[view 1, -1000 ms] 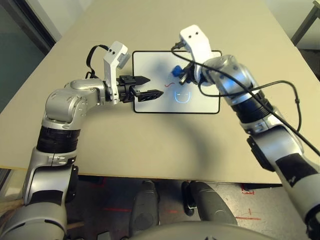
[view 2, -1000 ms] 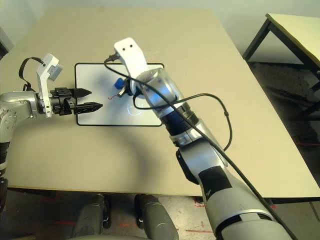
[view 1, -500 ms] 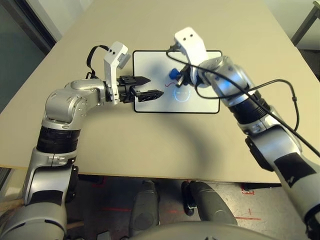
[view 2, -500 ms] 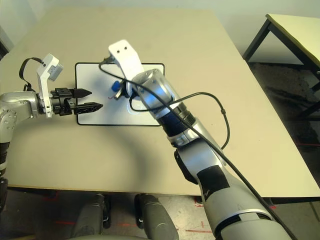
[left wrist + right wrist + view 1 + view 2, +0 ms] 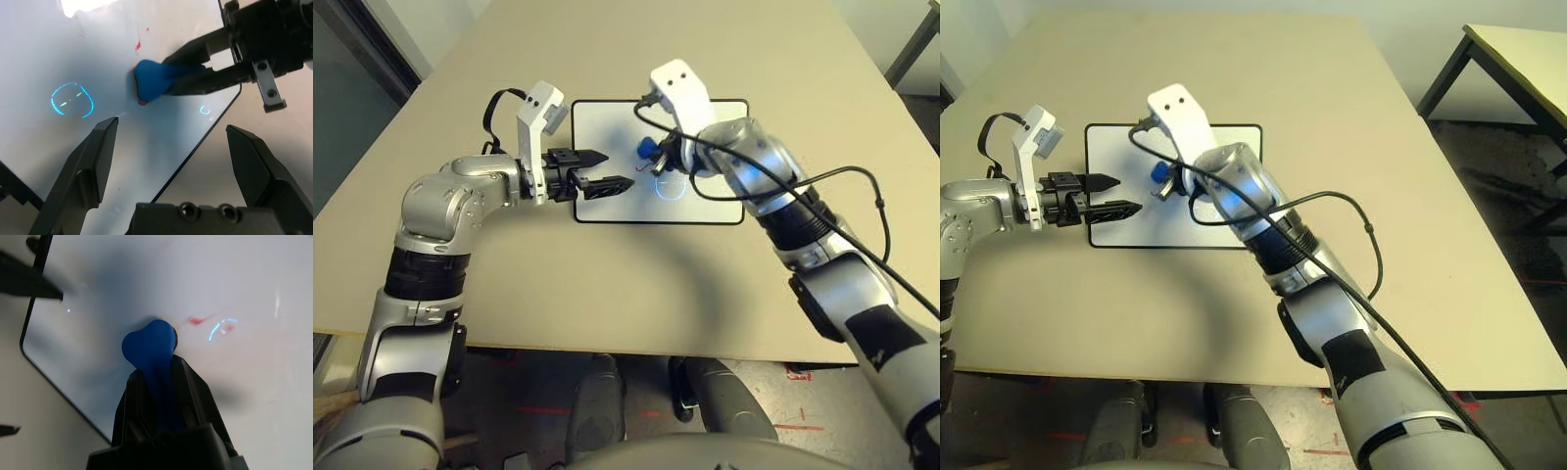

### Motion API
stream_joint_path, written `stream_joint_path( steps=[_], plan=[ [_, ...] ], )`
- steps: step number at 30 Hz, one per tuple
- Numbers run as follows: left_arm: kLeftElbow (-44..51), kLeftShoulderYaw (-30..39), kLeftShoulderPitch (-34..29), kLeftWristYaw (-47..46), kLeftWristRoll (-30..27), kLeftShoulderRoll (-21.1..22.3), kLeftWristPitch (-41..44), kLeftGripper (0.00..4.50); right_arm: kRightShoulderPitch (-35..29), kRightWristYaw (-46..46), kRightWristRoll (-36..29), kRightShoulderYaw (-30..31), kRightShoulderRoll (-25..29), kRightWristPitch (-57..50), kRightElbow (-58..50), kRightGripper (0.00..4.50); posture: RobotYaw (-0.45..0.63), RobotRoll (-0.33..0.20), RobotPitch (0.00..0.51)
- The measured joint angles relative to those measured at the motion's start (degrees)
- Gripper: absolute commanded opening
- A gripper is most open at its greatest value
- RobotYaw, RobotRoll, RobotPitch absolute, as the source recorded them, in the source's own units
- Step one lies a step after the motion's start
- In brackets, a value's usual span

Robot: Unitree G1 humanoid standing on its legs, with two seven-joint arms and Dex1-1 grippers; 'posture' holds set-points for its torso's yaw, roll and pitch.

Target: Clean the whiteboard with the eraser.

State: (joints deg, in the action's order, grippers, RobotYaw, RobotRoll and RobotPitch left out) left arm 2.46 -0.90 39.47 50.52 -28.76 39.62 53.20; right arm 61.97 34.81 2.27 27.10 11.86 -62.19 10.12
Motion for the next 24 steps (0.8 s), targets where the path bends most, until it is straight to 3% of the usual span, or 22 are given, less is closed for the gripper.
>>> stream_joint_path(
  steps=[12, 24],
  plan=[
    [0.0, 0.0, 0.0, -0.3, -0.3, 0.1, 0.0, 4.5, 5.7, -1.8, 0.4, -4.2, 0.6, 5.3, 10.1, 0.62, -0.02, 0.0, 0.141],
    [0.0, 0.0, 0.0, -0.8, -0.4, 0.1, 0.0, 4.5, -3.1, -1.0, 0.2, -0.3, -0.3, -1.5, -1.4, 0.62, -0.03, 0.0, 0.143]
  ],
)
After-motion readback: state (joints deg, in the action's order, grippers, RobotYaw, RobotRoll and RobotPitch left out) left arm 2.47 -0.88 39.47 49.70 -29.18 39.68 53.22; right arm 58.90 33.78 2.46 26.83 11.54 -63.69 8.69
